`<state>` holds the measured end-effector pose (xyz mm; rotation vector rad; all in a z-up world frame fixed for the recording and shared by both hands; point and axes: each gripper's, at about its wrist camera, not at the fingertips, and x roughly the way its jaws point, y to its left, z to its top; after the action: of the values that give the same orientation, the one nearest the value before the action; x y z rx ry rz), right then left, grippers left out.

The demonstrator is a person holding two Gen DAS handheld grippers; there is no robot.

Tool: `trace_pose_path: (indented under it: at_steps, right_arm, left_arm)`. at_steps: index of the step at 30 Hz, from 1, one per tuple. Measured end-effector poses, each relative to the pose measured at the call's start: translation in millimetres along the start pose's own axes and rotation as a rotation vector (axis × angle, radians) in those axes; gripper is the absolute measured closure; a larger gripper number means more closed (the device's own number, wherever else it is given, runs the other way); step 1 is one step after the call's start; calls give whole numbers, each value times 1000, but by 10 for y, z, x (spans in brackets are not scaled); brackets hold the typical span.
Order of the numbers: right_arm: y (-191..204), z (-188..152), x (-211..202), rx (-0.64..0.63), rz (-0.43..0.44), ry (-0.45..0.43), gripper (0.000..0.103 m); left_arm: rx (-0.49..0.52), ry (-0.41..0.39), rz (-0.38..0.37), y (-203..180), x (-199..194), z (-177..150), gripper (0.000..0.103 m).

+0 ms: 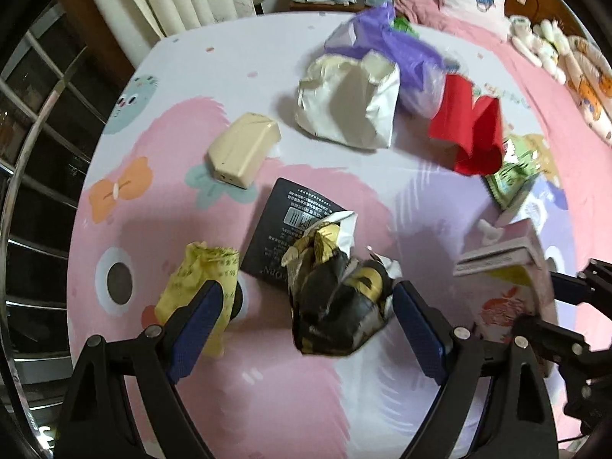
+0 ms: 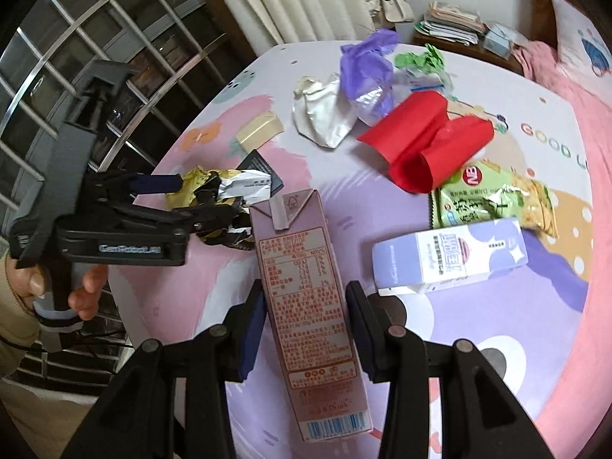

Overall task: Collect trash
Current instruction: 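Grasp the black crumpled wrapper with the left tool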

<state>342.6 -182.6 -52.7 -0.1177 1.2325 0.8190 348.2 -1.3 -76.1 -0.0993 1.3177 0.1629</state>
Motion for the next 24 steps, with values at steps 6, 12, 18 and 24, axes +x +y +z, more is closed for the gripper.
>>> trace_pose_path:
  at_steps: [6, 12, 18, 24]
  right_arm:
    - [-17, -36, 47, 37, 0, 4, 61]
    - [48, -93, 12, 73, -3, -11, 61]
    - [227, -220, -115, 114, -21, -53, 62]
    - [599, -496, -280, 187, -54, -102, 62]
  left_arm:
    - [22, 45, -21, -52, 191, 38, 29]
    - [23, 38, -83, -97, 127, 3, 60]
    - [69, -24, -87, -139, -255, -207, 61]
    - [100, -101, -133, 68, -757, -618, 61]
